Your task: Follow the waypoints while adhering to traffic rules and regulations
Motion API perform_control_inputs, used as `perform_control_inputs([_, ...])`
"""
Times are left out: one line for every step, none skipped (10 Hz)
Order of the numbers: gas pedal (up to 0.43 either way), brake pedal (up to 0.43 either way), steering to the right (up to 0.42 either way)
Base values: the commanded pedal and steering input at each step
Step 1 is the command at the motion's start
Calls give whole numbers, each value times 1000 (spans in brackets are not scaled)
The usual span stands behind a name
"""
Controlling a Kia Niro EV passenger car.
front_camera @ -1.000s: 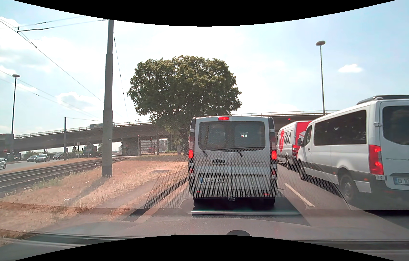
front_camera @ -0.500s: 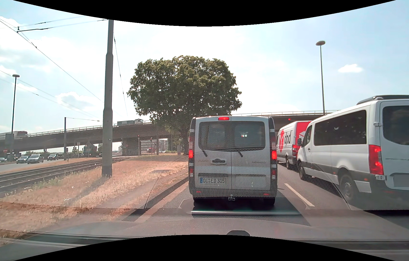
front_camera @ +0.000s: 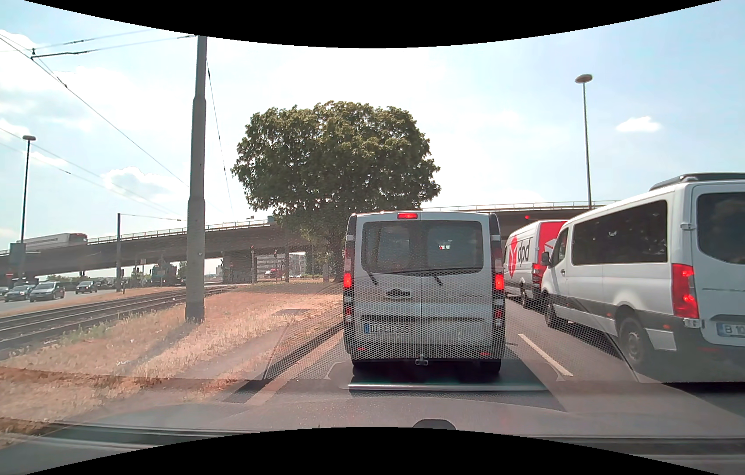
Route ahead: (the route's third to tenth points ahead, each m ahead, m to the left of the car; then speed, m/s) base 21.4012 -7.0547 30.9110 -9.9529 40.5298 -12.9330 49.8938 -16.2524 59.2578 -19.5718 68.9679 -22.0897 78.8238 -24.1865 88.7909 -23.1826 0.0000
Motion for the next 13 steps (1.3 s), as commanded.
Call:
perform_control_inputs([0, 299, 14])
perform_control_inputs([0, 299, 14])
perform_control_inputs([0, 299, 14])
perform_control_inputs([0, 299, 14])
perform_control_inputs([0, 299, 14])
perform_control_inputs([0, 299, 14])
perform_control_inputs([0, 299, 14])
perform_control_inputs([0, 299, 14])
perform_control_inputs([0, 299, 14])
perform_control_inputs([0, 299, 14])
perform_control_inputs([0, 299, 14])
perform_control_inputs([0, 299, 14])
perform_control_inputs([0, 299, 14])
